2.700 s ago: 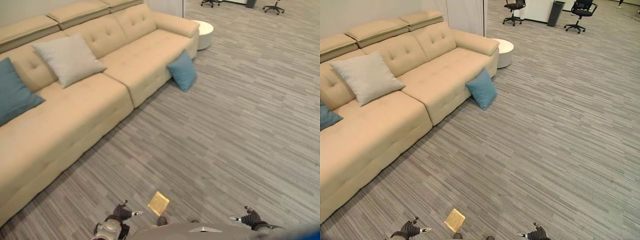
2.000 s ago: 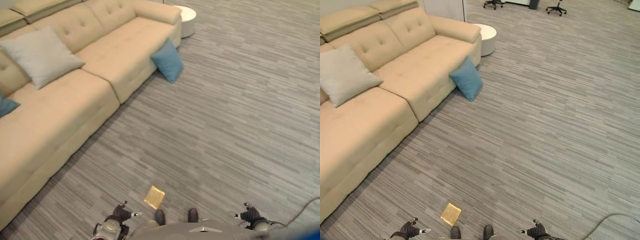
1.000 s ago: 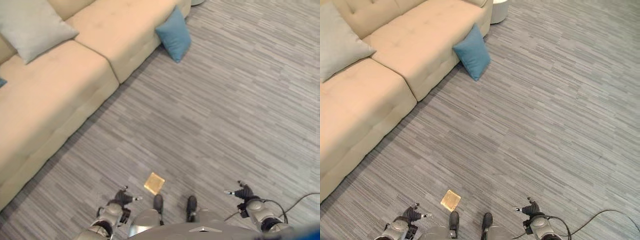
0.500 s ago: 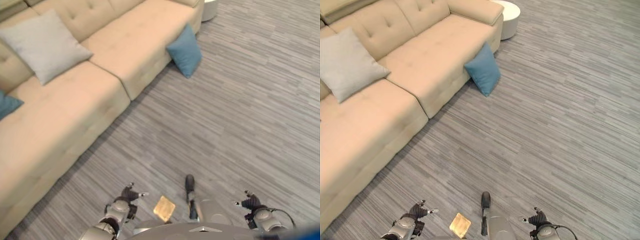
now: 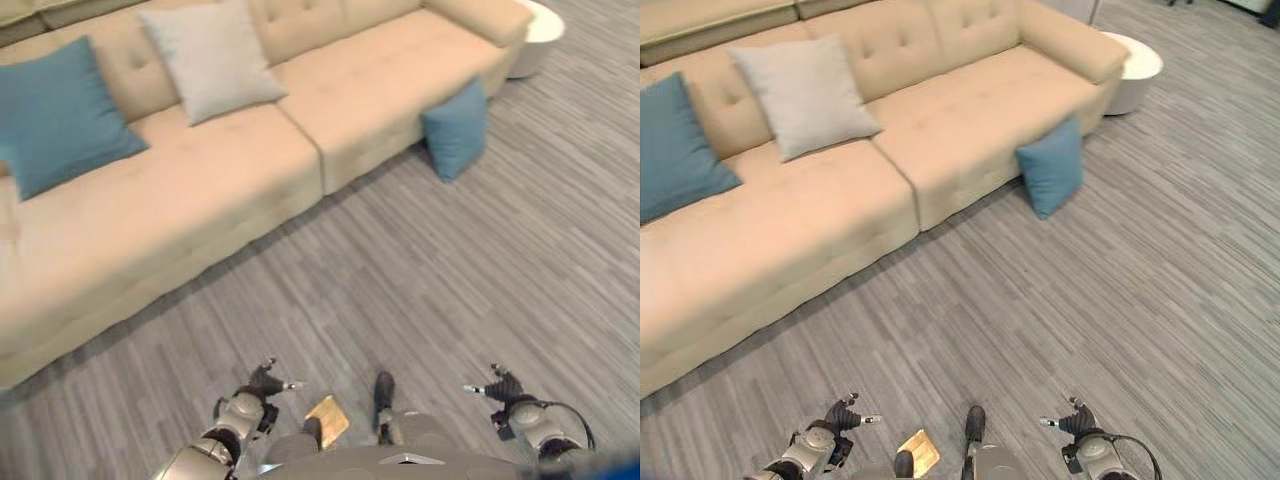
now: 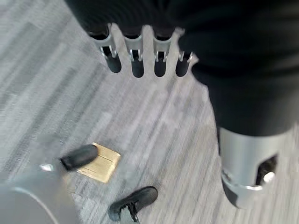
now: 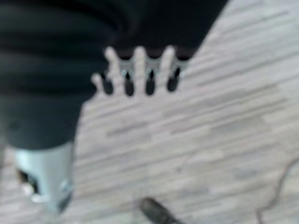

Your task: Pick up all the scattered cushions and arrange them neatly on the sofa.

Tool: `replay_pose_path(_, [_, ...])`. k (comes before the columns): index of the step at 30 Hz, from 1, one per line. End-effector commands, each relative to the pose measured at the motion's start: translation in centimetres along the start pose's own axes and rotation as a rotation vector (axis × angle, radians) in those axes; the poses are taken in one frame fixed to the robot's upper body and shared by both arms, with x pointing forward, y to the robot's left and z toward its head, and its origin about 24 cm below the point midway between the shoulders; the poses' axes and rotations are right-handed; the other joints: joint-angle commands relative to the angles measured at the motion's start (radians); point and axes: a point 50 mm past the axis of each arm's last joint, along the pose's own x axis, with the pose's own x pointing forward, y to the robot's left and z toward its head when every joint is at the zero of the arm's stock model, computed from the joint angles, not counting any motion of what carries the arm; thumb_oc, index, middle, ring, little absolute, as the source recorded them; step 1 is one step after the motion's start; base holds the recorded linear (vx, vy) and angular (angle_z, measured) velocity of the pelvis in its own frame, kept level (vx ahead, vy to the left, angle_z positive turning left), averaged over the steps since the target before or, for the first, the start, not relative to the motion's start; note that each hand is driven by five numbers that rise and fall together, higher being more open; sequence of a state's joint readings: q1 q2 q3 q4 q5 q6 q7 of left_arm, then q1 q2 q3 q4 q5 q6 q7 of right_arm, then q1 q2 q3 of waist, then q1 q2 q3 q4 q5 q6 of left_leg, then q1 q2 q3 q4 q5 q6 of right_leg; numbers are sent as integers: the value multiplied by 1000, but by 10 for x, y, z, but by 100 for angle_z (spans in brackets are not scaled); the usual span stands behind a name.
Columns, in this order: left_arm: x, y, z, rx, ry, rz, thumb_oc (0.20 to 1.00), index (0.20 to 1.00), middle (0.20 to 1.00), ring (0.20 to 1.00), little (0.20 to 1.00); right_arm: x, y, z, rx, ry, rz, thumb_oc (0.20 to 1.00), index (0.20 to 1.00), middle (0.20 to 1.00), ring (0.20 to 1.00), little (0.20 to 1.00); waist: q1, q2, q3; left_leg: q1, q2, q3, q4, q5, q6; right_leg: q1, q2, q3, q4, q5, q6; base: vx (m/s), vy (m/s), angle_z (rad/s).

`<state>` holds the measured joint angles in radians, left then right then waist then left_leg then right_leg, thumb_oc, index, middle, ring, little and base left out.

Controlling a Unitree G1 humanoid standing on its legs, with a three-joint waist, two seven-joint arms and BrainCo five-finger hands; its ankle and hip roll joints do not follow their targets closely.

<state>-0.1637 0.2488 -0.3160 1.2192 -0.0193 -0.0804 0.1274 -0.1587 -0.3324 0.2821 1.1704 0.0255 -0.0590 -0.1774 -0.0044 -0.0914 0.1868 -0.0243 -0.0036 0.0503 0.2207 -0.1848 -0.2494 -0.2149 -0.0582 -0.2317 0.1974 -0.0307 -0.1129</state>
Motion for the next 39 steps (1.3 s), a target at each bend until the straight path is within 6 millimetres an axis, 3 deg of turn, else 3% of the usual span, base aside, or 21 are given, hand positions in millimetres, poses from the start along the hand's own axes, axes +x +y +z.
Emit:
replay_pose_path(1, [-1, -11, 4, -13, -36, -35, 1000, 1000, 1000, 1000, 1000, -2, -29, -10, -31, -9, -70, 1000, 1000, 1000, 1000, 1000, -50, 15, -52, 73, 59, 38, 351, 159, 185, 194, 24, 55, -238, -5, 132, 54, 38, -41])
replay_pose_path(2, [-2, -13, 4, -17, -38, -40, 1000, 1000, 1000, 1000, 1000, -2, -28, -13, -35, -1, -69, 1000, 1000, 1000, 1000, 1000, -60, 29, -65, 111, 79, 55, 269, 165, 183, 191, 31, 42, -241, -10, 135, 51, 91, -9])
replay_pose_path(4, [-3, -17, 1, -23, -31, -47, 1000, 1000, 1000, 1000, 1000, -4, -28, -20, -34, 21, -70, 1000, 1000, 1000, 1000, 1000, -63, 52, -75, 158, 90, 78, 101, 117, 187, 206, 33, 14, -249, -19, 147, 50, 101, 27])
replay_pose_path(5, [-3, -16, 1, -22, -31, -47, 1000, 1000, 1000, 1000, 1000, -4, -28, -20, -34, 20, -69, 1000, 1000, 1000, 1000, 1000, -64, 49, -77, 157, 87, 77, 97, 122, 188, 204, 29, 14, -249, -18, 148, 53, 132, 60])
replay_pose_path(6, [-5, -19, -5, -22, -14, -52, 1000, 1000, 1000, 1000, 1000, -5, -27, -23, -22, 31, -73, 1000, 1000, 1000, 1000, 1000, -54, 54, -80, 135, 51, 28, -54, 55, 190, 217, 24, 9, -252, -26, 162, 44, 106, 47])
replay_pose_path(9, [-5, -19, -9, -15, -1, -56, 1000, 1000, 1000, 1000, 1000, -4, -25, -21, -14, 24, -73, 1000, 1000, 1000, 1000, 1000, -36, 43, -74, 68, 17, -30, -128, 68, 190, 245, 14, 21, -266, -25, 170, 23, 72, 47])
replay_pose_path(10, [-6, -18, -14, -9, 21, -53, 1000, 1000, 1000, 1000, 1000, -3, -23, -20, -26, 29, -72, 1000, 1000, 1000, 1000, 1000, -15, 32, -54, 4, 0, -51, -112, 89, 184, 265, 7, 35, -270, -21, 175, -15, 66, 39])
replay_pose_path(15, [-9, -18, -30, -17, 80, -52, 1000, 1000, 1000, 1000, 1000, -6, -12, -27, -11, 48, -41, 1000, 1000, 1000, 1000, 1000, -9, 40, -63, 43, -14, -61, -180, 96, 203, 283, 7, 78, -277, 0, 189, 48, 130, -53])
replay_pose_path(24, [-8, -7, -32, -21, 92, -18, 1000, 1000, 1000, 1000, 1000, -9, -1, -39, -10, 118, -11, 1000, 1000, 1000, 1000, 1000, 2, 45, -45, 66, -20, 7, -205, 89, 240, 226, -20, 111, -232, 24, 231, -29, 100, -30])
replay_pose_path(27, [-8, -3, -34, -19, 95, -6, 1000, 1000, 1000, 1000, 1000, -9, 1, -39, -16, 121, -3, 1000, 1000, 1000, 1000, 1000, 11, 46, -30, 69, -14, 48, -203, 82, 250, 181, -33, 80, -164, 22, 244, -48, 24, -52])
replay_pose_path(28, [-8, -2, -34, -19, 96, -4, 1000, 1000, 1000, 1000, 1000, -9, 1, -39, -18, 125, -2, 1000, 1000, 1000, 1000, 1000, 15, 48, -25, 75, -9, 65, -209, 81, 250, 169, -44, 45, -149, 23, 250, 7, -55, -74])
replay_pose_path(29, [-8, -1, -35, -20, 100, -1, 1000, 1000, 1000, 1000, 1000, -9, 1, -40, -18, 129, -5, 1000, 1000, 1000, 1000, 1000, 22, 54, -24, 86, 0, 91, -223, 83, 245, 165, -68, -44, -144, 24, 252, 7, -56, -75])
replay_pose_path(30, [-8, -1, -35, -20, 100, -1, 1000, 1000, 1000, 1000, 1000, -9, 1, -40, -18, 129, -5, 1000, 1000, 1000, 1000, 1000, 21, 54, -24, 87, 0, 90, -224, 84, 245, 165, -68, -45, -144, 24, 252, 36, -80, -62])
replay_pose_path(32, [-8, 1, -34, -23, 99, 1, 1000, 1000, 1000, 1000, 1000, -9, 0, -38, -14, 124, -6, 1000, 1000, 1000, 1000, 1000, 18, 62, -21, 108, 13, 110, -233, 80, 241, 150, -87, -110, -133, 24, 249, 94, -122, -49])
replay_pose_path(37, [-8, -3, -32, -25, 95, -11, 1000, 1000, 1000, 1000, 1000, -9, -2, -42, -9, 135, -14, 1000, 1000, 1000, 1000, 1000, 5, 61, -26, 126, 29, 121, -190, 61, 219, 189, -75, -110, -170, 9, 224, 166, -178, -24])
replay_pose_path(39, [-7, -8, -28, -38, 80, -25, 1000, 1000, 1000, 1000, 1000, -10, -4, -43, 13, 132, -24, 1000, 1000, 1000, 1000, 1000, -5, 59, -17, 112, 73, 131, -80, 69, 185, 229, -47, -94, -192, -13, 196, 146, -196, -34])
